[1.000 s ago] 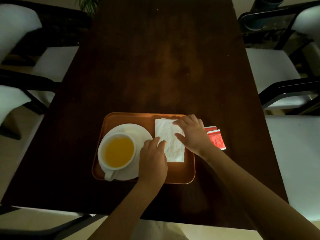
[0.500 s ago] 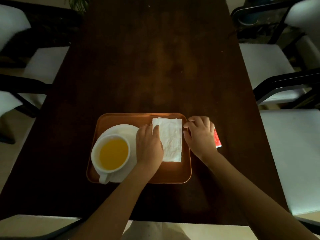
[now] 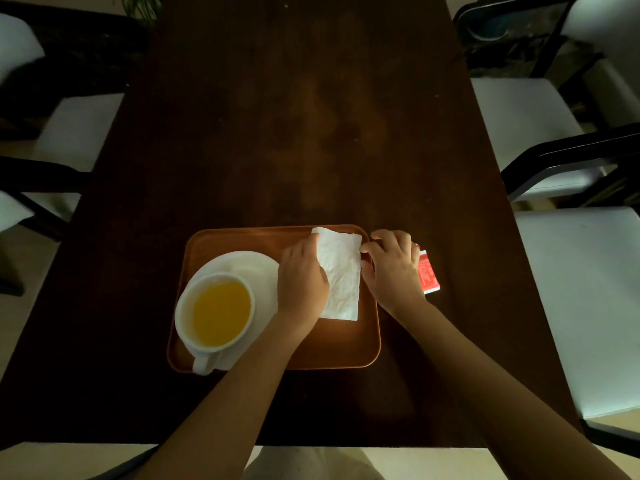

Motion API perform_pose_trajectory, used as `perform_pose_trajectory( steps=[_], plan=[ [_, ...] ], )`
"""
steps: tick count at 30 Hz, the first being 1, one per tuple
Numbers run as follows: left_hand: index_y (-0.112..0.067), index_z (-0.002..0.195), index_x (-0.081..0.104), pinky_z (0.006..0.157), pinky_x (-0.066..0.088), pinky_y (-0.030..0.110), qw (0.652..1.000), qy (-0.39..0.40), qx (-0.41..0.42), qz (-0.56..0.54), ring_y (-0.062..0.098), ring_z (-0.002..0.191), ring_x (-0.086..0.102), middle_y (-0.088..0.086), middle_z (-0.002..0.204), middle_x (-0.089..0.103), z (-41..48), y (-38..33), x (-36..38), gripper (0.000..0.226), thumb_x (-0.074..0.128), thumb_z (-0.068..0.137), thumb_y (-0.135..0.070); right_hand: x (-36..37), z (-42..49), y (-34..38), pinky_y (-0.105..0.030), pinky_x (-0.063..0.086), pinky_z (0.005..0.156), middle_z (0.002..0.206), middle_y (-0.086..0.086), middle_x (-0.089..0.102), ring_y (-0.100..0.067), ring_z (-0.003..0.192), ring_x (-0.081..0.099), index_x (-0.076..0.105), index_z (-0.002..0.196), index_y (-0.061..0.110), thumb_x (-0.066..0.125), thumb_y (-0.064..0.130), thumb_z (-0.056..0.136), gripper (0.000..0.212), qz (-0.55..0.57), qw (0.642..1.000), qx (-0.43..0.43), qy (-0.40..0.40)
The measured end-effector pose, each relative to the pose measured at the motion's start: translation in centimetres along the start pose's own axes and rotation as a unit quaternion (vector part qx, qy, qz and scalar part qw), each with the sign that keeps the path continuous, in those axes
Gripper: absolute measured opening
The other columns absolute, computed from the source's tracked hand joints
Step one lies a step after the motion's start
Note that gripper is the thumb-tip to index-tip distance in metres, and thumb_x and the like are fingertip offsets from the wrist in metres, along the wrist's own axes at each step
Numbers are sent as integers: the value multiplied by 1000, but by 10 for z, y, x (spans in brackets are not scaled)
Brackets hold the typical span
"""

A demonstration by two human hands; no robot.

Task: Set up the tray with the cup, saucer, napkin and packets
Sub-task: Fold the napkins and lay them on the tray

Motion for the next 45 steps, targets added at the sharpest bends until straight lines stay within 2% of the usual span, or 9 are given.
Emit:
perform_pose_trajectory(
  steps=[9, 15, 23, 26, 29, 33, 37, 40, 45],
  plan=[
    [-9, 128, 48, 102, 40, 30, 996, -61, 37, -61, 26, 127, 45, 11, 135, 52, -3, -5, -4, 42, 52, 87, 2, 0, -1, 1, -47, 36, 102, 120, -12, 60, -33, 117, 47, 65, 104, 9, 54, 18, 89, 21, 41, 998, 12, -47],
    [-11, 128, 48, 100, 33, 21, 992, -56, 62, -94, 22, 127, 44, 9, 135, 52, -2, -10, 1, 43, 52, 87, 1, 2, -1, -2, -45, 36, 103, 120, -10, 60, -31, 117, 46, 62, 108, 11, 53, 20, 89, 23, 47, 998, 14, -45],
    [-16, 132, 43, 100, 36, 23, 981, -42, -15, -187, 20, 129, 44, 6, 139, 49, 8, 0, 0, 46, 53, 89, -6, 3, 1, -8, -44, 37, 103, 122, -9, 58, -30, 118, 44, 61, 110, 12, 53, 23, 89, 25, 75, 995, 27, -51],
    [-22, 132, 42, 90, 38, 7, 973, -36, 7, -227, 15, 125, 48, 2, 138, 50, 4, -4, -5, 48, 55, 88, -8, 1, 4, -7, -39, 36, 103, 125, -4, 57, -25, 120, 41, 57, 116, 16, 57, 24, 87, 31, 120, 991, 22, -54],
    [-26, 132, 42, 76, 34, -9, 965, -24, 5, -263, 5, 115, 47, 1, 136, 51, 3, -3, -5, 50, 58, 87, -10, -4, 15, -5, -38, 33, 104, 133, 1, 51, -22, 126, 35, 51, 125, 21, 61, 27, 84, 43, 162, 987, 9, -13],
    [-28, 132, 40, 73, 42, -3, 951, -9, -39, -307, 3, 107, 49, 3, 130, 55, 5, 5, -1, 53, 59, 86, -11, -10, 34, -6, -35, 32, 100, 124, 2, 58, -21, 122, 40, 62, 110, 21, 59, 28, 87, 25, 204, 977, 2, 63],
    [-26, 134, 38, 72, 40, 4, 952, -12, -93, -292, 4, 103, 50, 4, 127, 57, 10, 11, 4, 53, 59, 86, -13, -12, 44, -4, -34, 35, 97, 108, 0, 66, -21, 110, 48, 68, 92, 16, 57, 22, 89, 13, 195, 979, -1, 51],
    [-22, 135, 36, 82, 41, 12, 961, -1, -91, -263, 9, 110, 51, 5, 132, 54, 10, 11, 6, 55, 60, 86, -14, -8, 49, 0, -29, 33, 95, 106, -1, 67, -21, 107, 51, 69, 89, 14, 56, 20, 89, 14, 181, 983, 4, 34],
    [-16, 136, 35, 99, 38, 25, 981, 6, -48, -190, 22, 128, 45, 7, 142, 45, 6, 10, 4, 56, 59, 86, -9, -4, 53, 3, -32, 35, 91, 107, -4, 65, -24, 108, 49, 69, 90, 14, 56, 20, 89, 15, 149, 989, 10, 16]
  ],
)
Point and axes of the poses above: each hand's wrist, its own z-axis towards the middle knuckle, its own x-axis out of the palm, y = z × x, the point moved 3 cm from there along z, towards the middle knuckle
